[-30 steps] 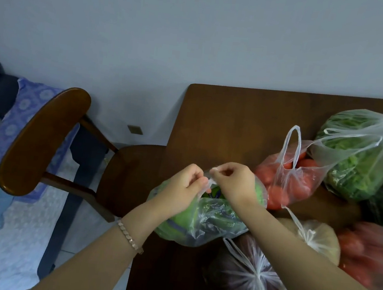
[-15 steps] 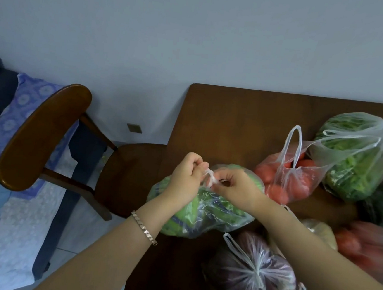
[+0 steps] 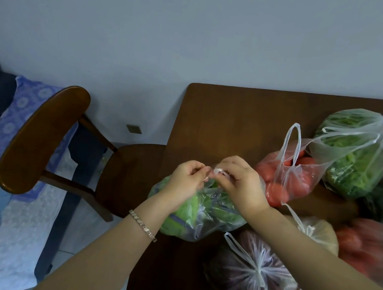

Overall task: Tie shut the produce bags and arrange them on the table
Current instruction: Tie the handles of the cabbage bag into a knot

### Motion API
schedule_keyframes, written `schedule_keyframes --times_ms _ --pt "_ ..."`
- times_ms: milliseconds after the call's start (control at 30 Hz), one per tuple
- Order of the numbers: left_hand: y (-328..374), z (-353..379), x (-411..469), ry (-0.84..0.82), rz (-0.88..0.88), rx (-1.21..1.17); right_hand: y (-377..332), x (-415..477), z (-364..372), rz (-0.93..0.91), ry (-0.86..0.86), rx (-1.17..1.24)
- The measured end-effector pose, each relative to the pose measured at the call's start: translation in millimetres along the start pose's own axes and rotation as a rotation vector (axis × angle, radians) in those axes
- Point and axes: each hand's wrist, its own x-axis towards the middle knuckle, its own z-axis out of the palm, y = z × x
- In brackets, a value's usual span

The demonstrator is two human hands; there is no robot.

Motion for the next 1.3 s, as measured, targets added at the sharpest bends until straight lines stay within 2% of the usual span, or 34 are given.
schedule_keyframes --times_ms 100,233,300,367,433,500,533,600,667,700,733,833,867,933,967,1033,1167,1233,1300 --pt "-4.2 -3.6 4.1 0.031 0.002 0.098 5.4 1.8 -7.8 -0.036 -0.051 -0.043" --pt "-5.1 -19.0 22.7 0.275 0.038 0.363 3.0 4.1 -13.8 0.024 -0.05 -0.024" --pt "-1.0 -22.8 35.8 0.266 0.082 0.515 -3.5 3.3 -8.0 -0.057 -0.078 -0.015" --pt "1.5 -27.3 49.1 0.254 0.086 0.669 -0.3 -4.5 -4.8 -0.023 -0.09 0.022" --pt "-4.0 -34.2 59.4 0.234 -0.012 0.749 15.9 -21.6 -7.1 0.06 -0.129 0.021" --pt "-14.9 -34.6 60.8 0.17 -0.137 0.822 32.0 -45.3 -7.4 0.068 -0.209 -0.082" --pt "-21.3 -30.4 60.6 0.145 -0.138 0.872 37.5 -54.2 -6.8 0.062 -0.223 -0.107" --pt "-29.6 -20.4 59.8 0.168 -0.024 0.944 38.1 -60.7 -5.0 0.103 -0.206 -0.066" --pt "-30.2 -17.7 59.9 0.239 0.06 0.883 32.4 -57.2 -5.0 0.139 -0.148 0.022" --pt "-29.3 -18.9 60.9 0.262 0.057 0.761 28.1 -53.8 -6.0 0.16 -0.123 0.087" --pt "-27.6 -19.6 61.2 0.279 0.034 0.549 23.1 -49.0 -7.4 0.184 -0.102 0.178" --pt "-16.5 -15.3 59.6 0.25 -0.096 -0.29 0.5 -26.5 -5.3 0.276 -0.076 0.548" --pt "-12.8 -13.0 59.2 0.227 -0.126 -0.467 -5.1 -18.1 -2.5 0.293 -0.076 0.681" --pt "-7.7 -9.2 59.5 0.171 -0.168 -0.623 -10.1 -1.8 4.2 0.335 -0.047 0.876" --pt "-6.5 -8.8 60.0 0.15 -0.177 -0.622 -9.0 5.6 7.4 0.37 -0.021 0.919" --pt "-6.5 -8.4 62.5 0.114 -0.127 -0.465 -2.1 15.7 13.0 0.436 0.015 0.867" --pt "-16.8 -9.1 67.6 -0.05 -0.018 0.054 20.1 5.1 26.4 0.346 -0.1 0.342" --pt "-23.0 -10.2 68.7 -0.079 -0.05 0.087 26.3 -4.1 31.1 0.347 -0.103 0.28" --pt "-27.5 -11.0 66.6 -0.071 -0.071 0.009 28.9 -4.7 30.3 0.453 -0.045 0.389"
